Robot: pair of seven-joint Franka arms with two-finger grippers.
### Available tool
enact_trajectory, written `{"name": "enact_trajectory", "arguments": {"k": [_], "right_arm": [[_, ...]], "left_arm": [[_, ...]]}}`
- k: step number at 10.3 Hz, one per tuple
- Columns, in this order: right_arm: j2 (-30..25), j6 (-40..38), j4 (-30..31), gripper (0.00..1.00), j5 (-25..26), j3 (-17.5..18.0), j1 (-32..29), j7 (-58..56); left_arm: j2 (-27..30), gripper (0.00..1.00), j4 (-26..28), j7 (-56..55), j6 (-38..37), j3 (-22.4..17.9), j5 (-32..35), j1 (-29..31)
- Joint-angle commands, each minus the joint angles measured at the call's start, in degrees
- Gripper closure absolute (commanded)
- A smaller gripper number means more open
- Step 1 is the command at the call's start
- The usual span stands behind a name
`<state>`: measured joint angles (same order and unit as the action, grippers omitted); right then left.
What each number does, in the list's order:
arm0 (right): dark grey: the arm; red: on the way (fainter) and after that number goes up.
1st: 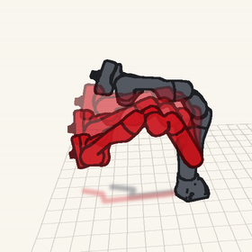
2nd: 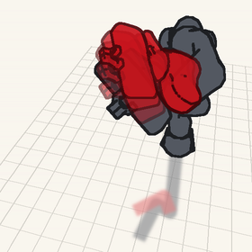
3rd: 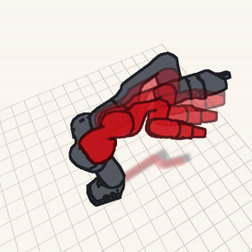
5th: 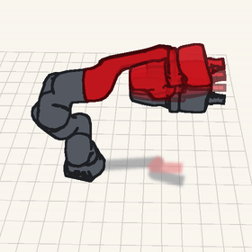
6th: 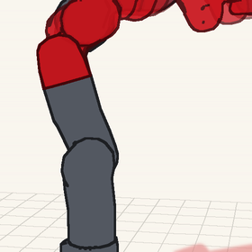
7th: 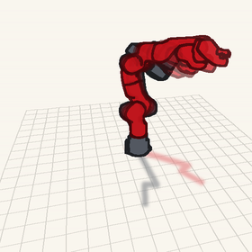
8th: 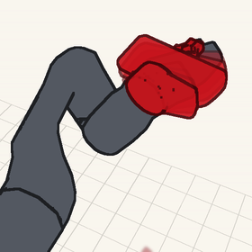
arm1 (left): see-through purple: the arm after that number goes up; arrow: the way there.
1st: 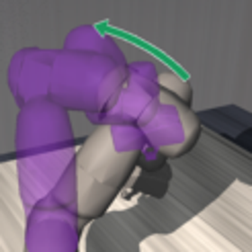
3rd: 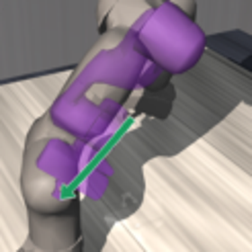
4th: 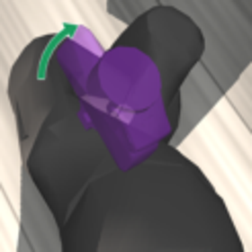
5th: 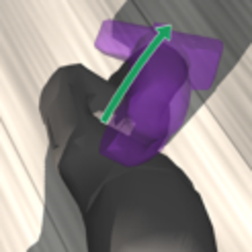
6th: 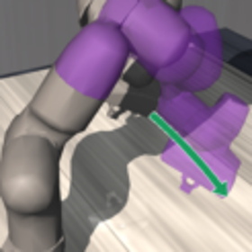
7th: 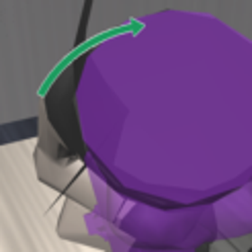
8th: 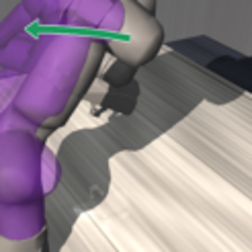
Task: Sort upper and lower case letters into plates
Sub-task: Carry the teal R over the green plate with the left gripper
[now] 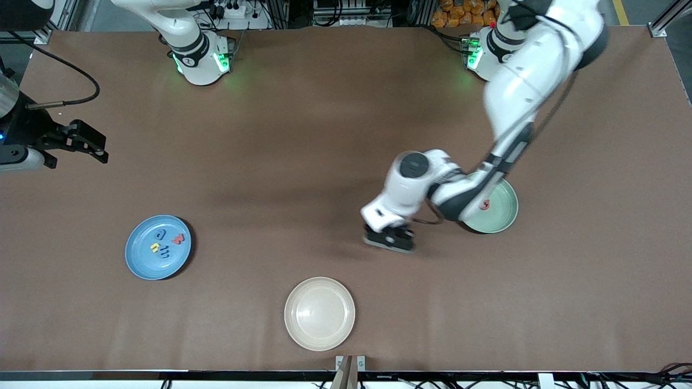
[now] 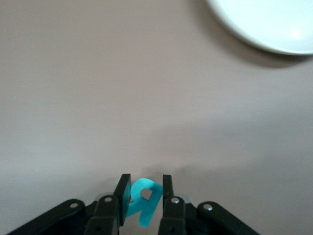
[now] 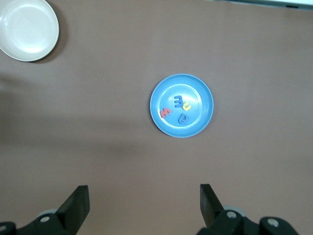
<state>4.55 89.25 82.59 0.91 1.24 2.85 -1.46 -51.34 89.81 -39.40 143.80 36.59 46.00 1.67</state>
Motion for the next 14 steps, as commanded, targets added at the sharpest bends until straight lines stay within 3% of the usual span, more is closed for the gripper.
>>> {"name": "enact_trajectory", "arguments": {"k": [1,2,4,6,9,11,12,13,14], "right_arm": [[-1.2,-1.8,-0.7,0.0,-1.2,-0.4,-1.7,-0.4],[-1.2,-1.9,-0.7,0.0,-1.4,-0.4,-2.4,-0.4],[-1.3,-1.9,-0.7,0.0,-1.2,0.1,-2.2,-0.2],[-1.9,-2.0,-0.7,0.0,-1.1,0.1,-2.2,0.0],[-1.7,-1.7,-0.7,0.0,-0.4,0.1,-2.0,0.1],[-1.7,-1.9,-0.7,0.0,-0.4,0.1,-2.1,0.1],[-1.6,-2.0,-0.7,0.0,-0.6,0.0,-2.1,0.3],[-1.6,-2.2,-0.6,0.0,-0.8,0.0,-2.2,0.5],[-1.6,-3.0,-0.6,0.0,-0.9,0.0,-2.2,0.5]], "left_arm": [[4.6,0.82,10.9,6.6,-10.7,12.0,-1.2,16.5],[5.1,0.82,14.7,7.0,-17.0,17.1,-1.1,23.5],[5.2,0.79,26.1,7.0,-19.3,28.5,0.1,42.1],[5.5,0.78,28.8,7.8,-27.9,35.0,1.8,49.5],[4.0,0.74,28.8,10.9,-28.1,34.8,6.1,53.1],[3.7,0.74,29.0,16.7,-24.6,31.4,7.5,55.6],[3.8,0.69,29.4,16.7,-24.1,30.8,8.4,55.6],[3.8,0.04,29.4,15.9,-24.1,30.6,8.7,55.6],[3.9,0.0,29.3,15.2,-24.1,30.7,8.7,55.5]]}}
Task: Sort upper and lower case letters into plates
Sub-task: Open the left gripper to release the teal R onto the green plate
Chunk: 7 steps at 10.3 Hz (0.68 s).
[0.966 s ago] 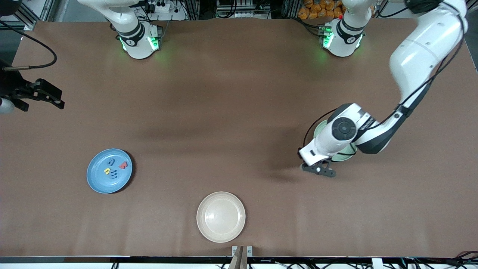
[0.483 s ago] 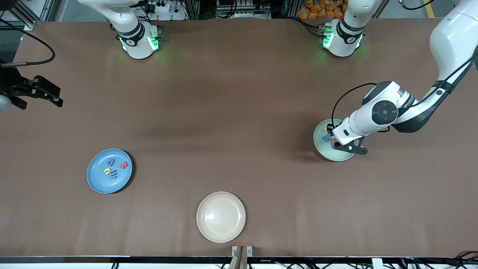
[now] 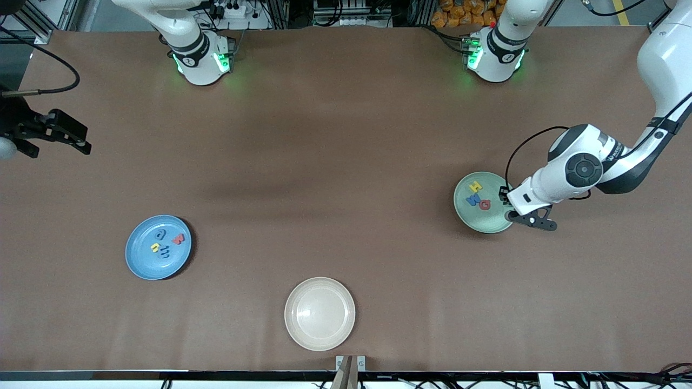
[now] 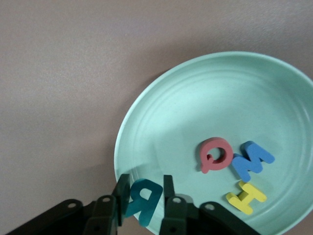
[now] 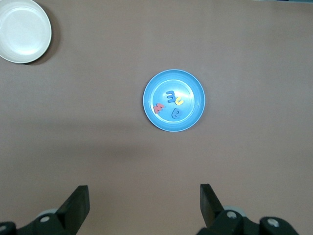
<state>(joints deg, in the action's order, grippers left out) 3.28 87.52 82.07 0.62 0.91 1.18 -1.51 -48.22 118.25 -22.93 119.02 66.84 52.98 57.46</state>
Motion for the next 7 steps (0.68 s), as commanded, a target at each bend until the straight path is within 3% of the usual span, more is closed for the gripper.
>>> {"name": "enact_trajectory", "arguments": {"k": [1,5,7], "right_arm": [[-0.6,-1.5,0.3,0.0,-0.6,0.3,-0.5,0.5],[-0.6,-2.0,0.9,0.0,-0.7,0.3,-0.5,0.4],[-0.6,-2.2,1.1,0.0,-0.7,0.3,-0.4,0.4]], "left_arm": [[0.8,0.0,0.8,-1.5,0.7,0.6,1.5,-0.2],[1.6,0.0,-0.8,-7.6,0.1,2.2,1.5,-0.6],[1.6,0.0,-7.6,-7.2,-0.2,2.8,1.8,-2.0]]}}
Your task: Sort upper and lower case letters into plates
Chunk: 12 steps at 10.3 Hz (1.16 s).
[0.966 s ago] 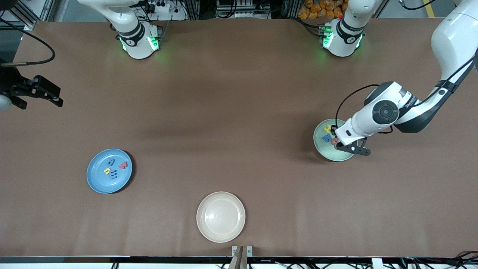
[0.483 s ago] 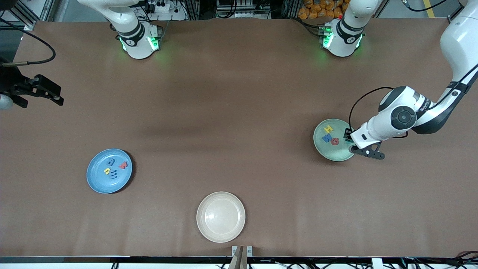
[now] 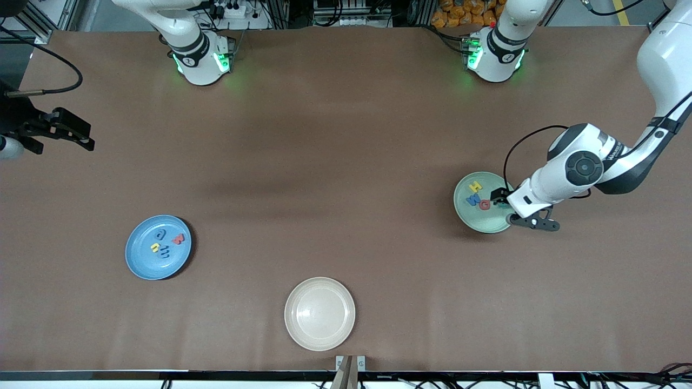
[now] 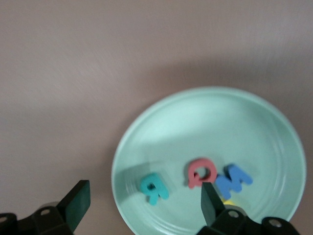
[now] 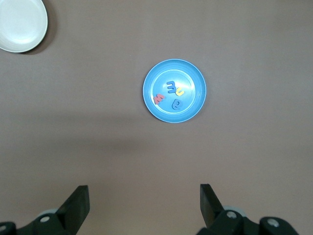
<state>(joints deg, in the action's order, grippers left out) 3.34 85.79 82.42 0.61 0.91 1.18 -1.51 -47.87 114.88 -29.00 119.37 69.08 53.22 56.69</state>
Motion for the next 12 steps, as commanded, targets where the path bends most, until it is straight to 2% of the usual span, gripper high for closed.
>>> {"name": "enact_trajectory", "arguments": {"k": [1,3,6,7,8,10,11,12], "right_arm": [[-0.8,-1.1,0.7,0.0,-0.7,0.3,-0.4,0.5],[-1.1,-1.2,0.4,0.0,-0.6,0.2,-0.6,0.4],[-1.0,-1.0,0.5,0.0,-0.5,0.2,-0.5,0.3],[-1.0,-0.9,0.5,0.0,-0.5,0.2,-0.5,0.3],[-1.0,-0.8,0.5,0.0,-0.5,0.3,-0.5,0.3],[-1.0,-0.6,0.5,0.0,-0.5,0.3,-0.3,0.4],[-0.9,-0.4,0.5,0.0,-0.5,0.3,-0.3,0.4],[-0.9,-0.2,0.5,0.0,-0.5,0.3,-0.3,0.4]], "left_arm": [[1.2,0.0,-8.8,-1.1,-3.9,0.4,1.5,-3.7],[0.6,0.0,-21.0,0.7,-14.1,-0.3,1.1,-10.9],[0.6,0.0,-29.1,9.3,-15.0,-3.1,-1.3,-13.8],[2.2,0.0,-32.3,13.0,-15.4,-8.9,-5.1,-18.7],[6.7,0.0,-35.3,17.0,-15.5,-17.6,-12.5,-24.7],[15.2,0.0,-36.4,27.7,-15.2,-40.8,-30.6,-38.4],[18.8,0.0,-36.3,33.9,-15.2,-49.6,-38.5,-42.8],[22.4,0.0,-36.0,37.7,-15.6,-55.6,-44.5,-46.2]]}}
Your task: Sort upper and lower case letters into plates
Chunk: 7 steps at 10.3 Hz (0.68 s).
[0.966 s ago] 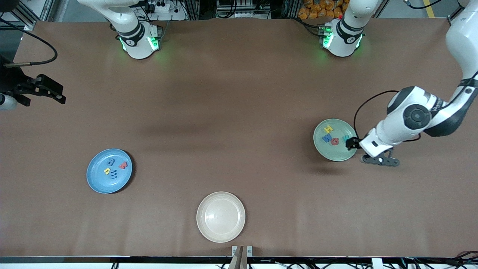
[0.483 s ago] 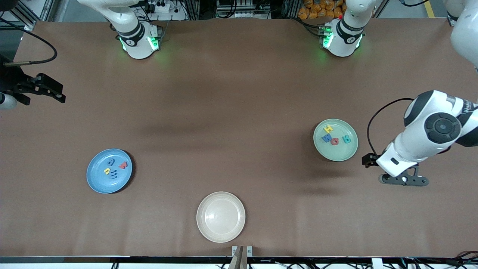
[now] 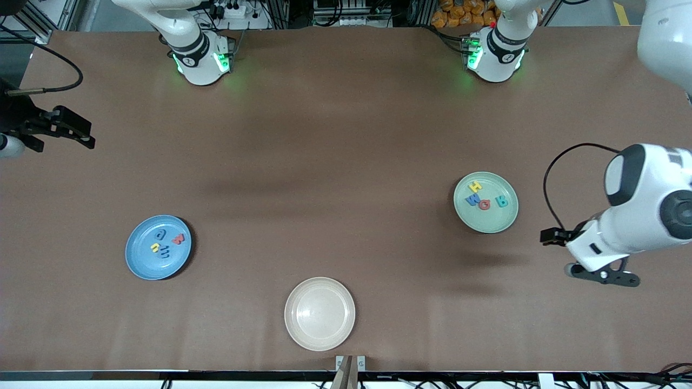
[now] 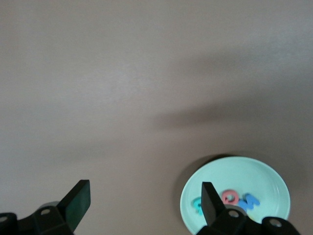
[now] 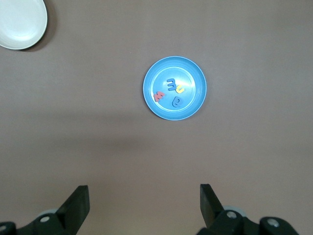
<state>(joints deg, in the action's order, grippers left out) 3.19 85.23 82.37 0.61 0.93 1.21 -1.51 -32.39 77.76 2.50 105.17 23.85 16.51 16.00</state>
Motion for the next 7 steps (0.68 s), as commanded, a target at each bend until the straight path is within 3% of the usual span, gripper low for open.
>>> {"name": "enact_trajectory", "arguments": {"k": [1,5,7], "right_arm": [[-0.7,0.3,0.5,0.0,-0.5,0.3,-0.3,0.4],[-0.7,0.1,0.5,0.0,-0.5,0.3,-0.3,0.4],[-0.8,-0.1,0.6,0.0,-0.5,0.3,-0.3,0.4]], "left_arm": [[9.8,0.0,1.8,6.9,-3.3,-15.0,-10.2,-8.1],[16.9,0.0,1.9,5.3,-9.1,-23.9,-12.4,-16.1],[19.8,0.0,1.7,5.1,-9.1,-24.1,-13.9,-15.5]]}}
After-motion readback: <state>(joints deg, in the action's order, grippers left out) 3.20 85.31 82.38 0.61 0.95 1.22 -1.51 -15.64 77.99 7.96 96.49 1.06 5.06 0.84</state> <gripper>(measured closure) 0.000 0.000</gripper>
